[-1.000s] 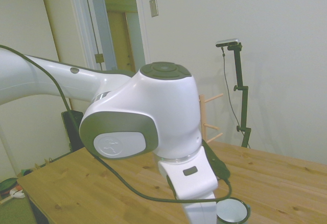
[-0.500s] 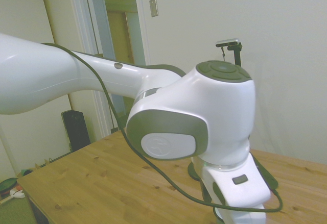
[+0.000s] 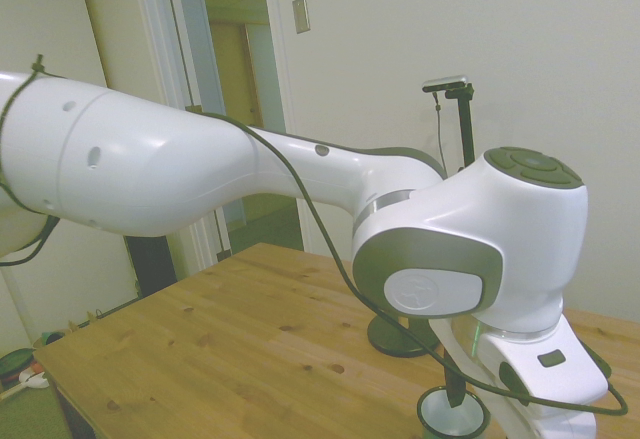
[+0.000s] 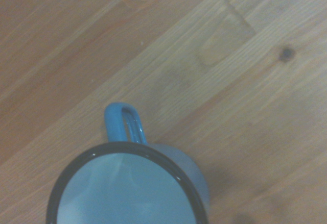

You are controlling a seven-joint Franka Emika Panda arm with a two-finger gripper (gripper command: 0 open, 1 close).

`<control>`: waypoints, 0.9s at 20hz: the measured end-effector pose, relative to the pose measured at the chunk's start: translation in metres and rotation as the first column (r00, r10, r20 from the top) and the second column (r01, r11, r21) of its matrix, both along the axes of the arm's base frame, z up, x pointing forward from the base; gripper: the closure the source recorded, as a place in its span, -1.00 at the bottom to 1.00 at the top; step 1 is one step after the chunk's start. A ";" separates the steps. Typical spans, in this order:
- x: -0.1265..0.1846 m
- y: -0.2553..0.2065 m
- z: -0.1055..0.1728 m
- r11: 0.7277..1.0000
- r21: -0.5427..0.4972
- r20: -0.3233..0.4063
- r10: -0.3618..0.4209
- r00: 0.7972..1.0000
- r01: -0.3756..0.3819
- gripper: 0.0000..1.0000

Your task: Hang the mug

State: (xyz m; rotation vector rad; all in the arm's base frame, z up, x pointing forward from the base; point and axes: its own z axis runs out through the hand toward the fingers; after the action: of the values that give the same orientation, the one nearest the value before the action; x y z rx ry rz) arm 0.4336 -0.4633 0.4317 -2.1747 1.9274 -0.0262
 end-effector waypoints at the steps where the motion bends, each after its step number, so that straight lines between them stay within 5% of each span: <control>1: 0.005 0.002 -0.005 1.000 0.003 -0.007 0.007 1.000 -0.007 -1.00; 5: 0.014 0.004 -0.025 1.000 0.021 -0.029 0.018 0.999 -0.017 -1.00; 6: 0.014 0.003 -0.029 1.000 0.026 -0.033 0.017 0.999 -0.016 1.00; 18: 0.012 -0.002 -0.043 0.999 0.042 -0.035 0.012 0.999 -0.010 1.00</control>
State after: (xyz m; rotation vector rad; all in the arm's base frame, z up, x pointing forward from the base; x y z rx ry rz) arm 0.4461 -0.4652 0.3889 -2.1730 1.9168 0.0535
